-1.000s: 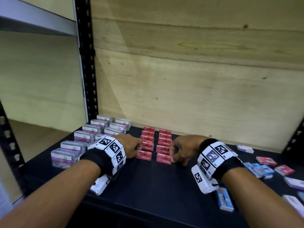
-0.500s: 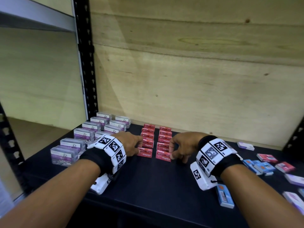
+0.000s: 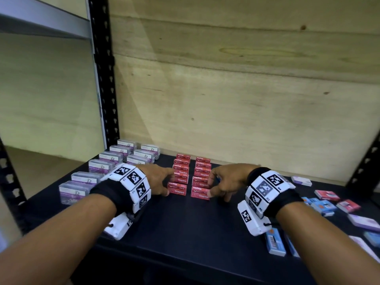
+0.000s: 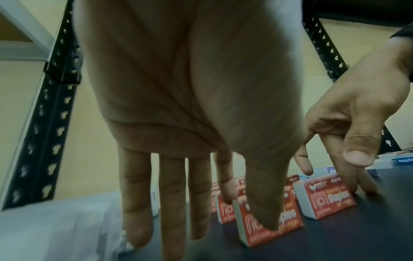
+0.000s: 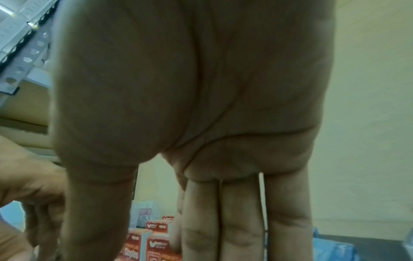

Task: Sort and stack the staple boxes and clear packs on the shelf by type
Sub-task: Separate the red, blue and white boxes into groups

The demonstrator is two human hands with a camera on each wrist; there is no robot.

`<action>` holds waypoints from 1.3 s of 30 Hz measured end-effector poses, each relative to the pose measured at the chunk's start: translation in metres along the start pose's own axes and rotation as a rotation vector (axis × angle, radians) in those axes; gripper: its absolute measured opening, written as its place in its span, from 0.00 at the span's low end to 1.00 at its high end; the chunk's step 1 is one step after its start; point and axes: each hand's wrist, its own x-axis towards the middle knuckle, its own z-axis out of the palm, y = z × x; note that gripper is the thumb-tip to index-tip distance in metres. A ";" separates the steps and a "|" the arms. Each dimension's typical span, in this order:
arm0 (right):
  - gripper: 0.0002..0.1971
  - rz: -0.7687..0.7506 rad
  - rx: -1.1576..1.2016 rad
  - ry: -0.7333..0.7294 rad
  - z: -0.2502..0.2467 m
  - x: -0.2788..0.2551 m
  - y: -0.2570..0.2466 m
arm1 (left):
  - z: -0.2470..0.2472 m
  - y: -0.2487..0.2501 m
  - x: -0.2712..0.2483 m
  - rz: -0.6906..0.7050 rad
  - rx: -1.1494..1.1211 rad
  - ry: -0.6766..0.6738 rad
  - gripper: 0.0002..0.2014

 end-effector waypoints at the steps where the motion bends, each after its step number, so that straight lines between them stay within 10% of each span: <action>1: 0.18 -0.006 0.018 -0.009 -0.002 -0.004 0.003 | -0.005 0.001 -0.002 0.001 -0.001 0.009 0.21; 23: 0.15 0.438 -0.017 0.317 -0.062 -0.141 0.296 | -0.081 0.294 0.102 0.557 0.157 0.141 0.13; 39: 0.25 0.534 -0.074 0.143 -0.073 -0.112 0.334 | -0.061 0.381 0.188 0.656 0.144 0.154 0.19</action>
